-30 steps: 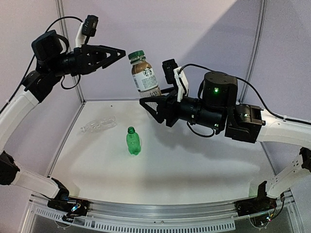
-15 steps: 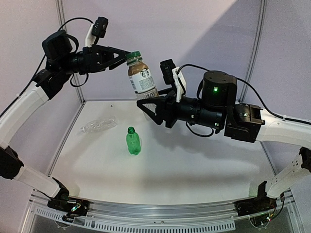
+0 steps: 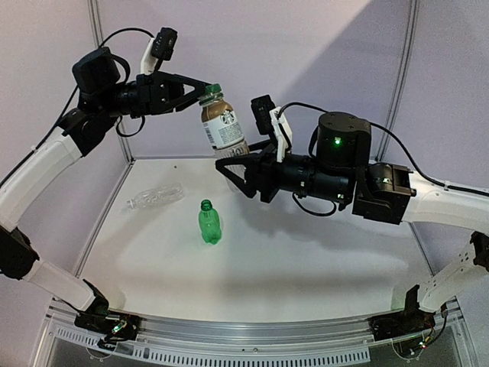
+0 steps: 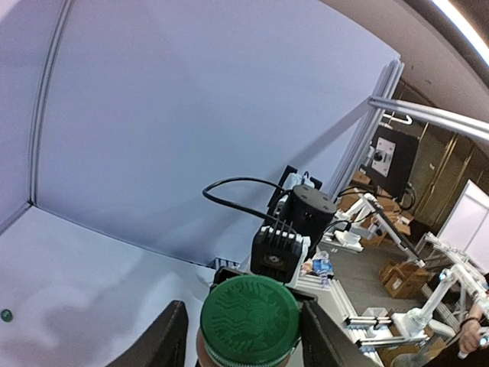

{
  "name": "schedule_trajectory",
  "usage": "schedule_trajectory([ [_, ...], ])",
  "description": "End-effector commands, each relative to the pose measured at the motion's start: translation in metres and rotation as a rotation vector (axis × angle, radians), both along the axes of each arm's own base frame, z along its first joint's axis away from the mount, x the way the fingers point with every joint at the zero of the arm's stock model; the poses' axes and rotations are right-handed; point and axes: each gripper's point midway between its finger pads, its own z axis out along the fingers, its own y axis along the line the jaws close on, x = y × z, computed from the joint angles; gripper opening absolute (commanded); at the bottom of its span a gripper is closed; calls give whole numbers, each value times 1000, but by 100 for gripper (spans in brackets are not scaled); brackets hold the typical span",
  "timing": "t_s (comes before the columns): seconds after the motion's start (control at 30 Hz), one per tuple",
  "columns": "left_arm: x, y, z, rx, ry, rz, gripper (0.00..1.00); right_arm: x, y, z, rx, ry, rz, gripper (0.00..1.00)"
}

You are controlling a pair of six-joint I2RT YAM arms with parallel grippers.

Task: Unscrew the bottle caps

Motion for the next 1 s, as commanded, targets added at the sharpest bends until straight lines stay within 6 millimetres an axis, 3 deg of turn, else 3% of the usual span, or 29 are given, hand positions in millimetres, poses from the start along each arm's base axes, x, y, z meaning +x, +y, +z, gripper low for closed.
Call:
schedule_trajectory([
  [0.0,-1,-5,5,-10,-16,-6,44,-4,3,5,-1,-6,22,24],
  [0.2,-3,-11,-1,5,-7,-15,31,-3,1,10,-3,-19,11,24],
  [0.43,-2,-18,-15,58,18,0,26,6,-2,8,-38,-37,-35,24],
  [0.73,16,-22,-40,192,81,133,27,44,-20,-1,-167,-54,-284,24],
  [0.97,27,-34,-59,284,207,235,26,56,-15,8,-201,-91,-337,23],
])
